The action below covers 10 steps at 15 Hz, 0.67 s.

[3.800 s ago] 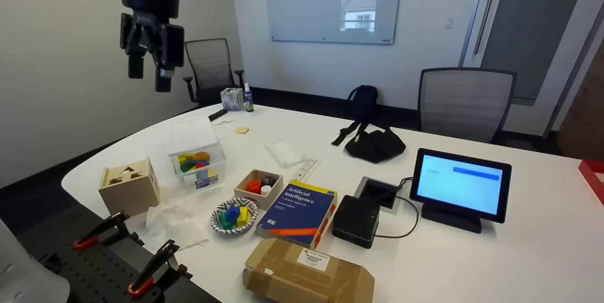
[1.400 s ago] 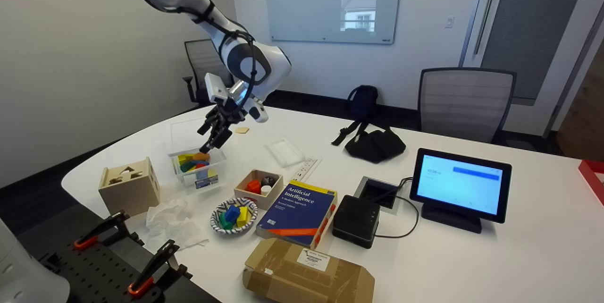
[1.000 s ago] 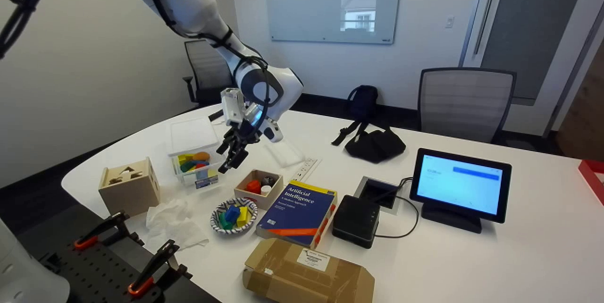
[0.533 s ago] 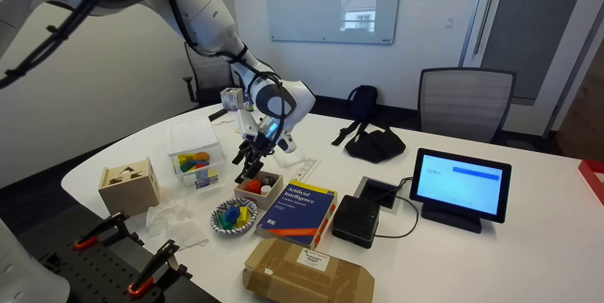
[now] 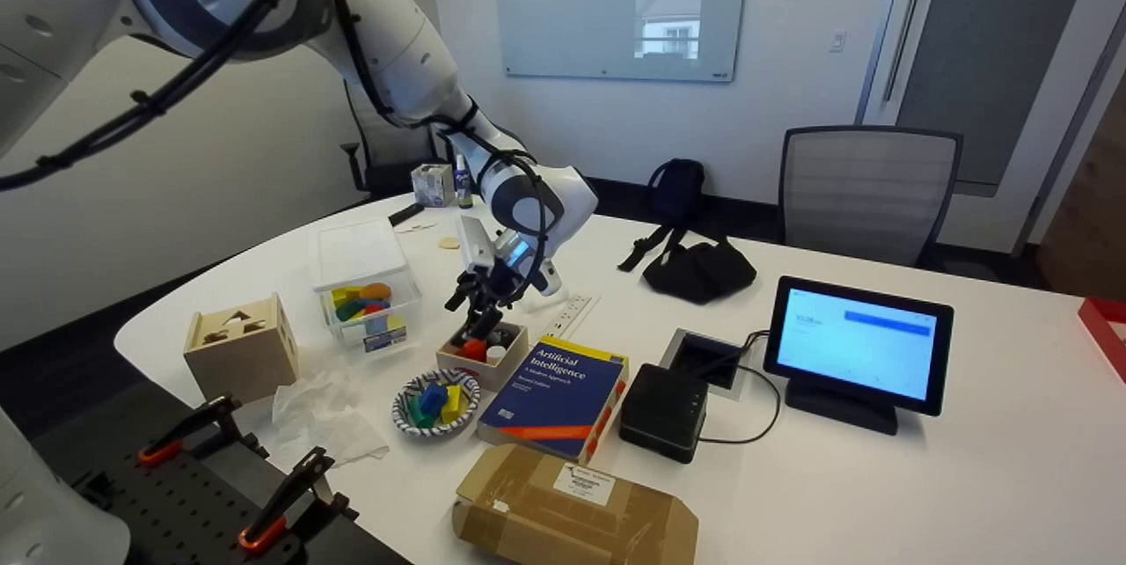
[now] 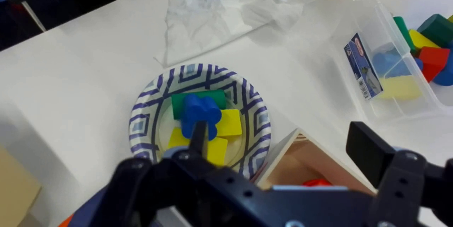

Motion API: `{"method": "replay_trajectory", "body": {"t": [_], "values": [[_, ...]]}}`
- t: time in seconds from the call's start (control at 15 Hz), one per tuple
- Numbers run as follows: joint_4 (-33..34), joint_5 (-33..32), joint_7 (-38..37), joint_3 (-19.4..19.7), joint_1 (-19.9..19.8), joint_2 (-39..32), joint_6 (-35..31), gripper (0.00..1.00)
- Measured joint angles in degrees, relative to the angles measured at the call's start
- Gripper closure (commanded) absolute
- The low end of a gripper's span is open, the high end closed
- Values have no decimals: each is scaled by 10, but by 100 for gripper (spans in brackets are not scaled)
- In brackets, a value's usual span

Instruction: Put the blue block in the toy box

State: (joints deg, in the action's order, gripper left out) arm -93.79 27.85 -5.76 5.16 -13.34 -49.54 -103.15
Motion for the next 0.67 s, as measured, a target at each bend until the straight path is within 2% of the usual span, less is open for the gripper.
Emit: {"method": "replay_trajectory", "body": {"t": [0.67], "values": [[6,-1,-1,-4,-4,-4,0,0]]}}
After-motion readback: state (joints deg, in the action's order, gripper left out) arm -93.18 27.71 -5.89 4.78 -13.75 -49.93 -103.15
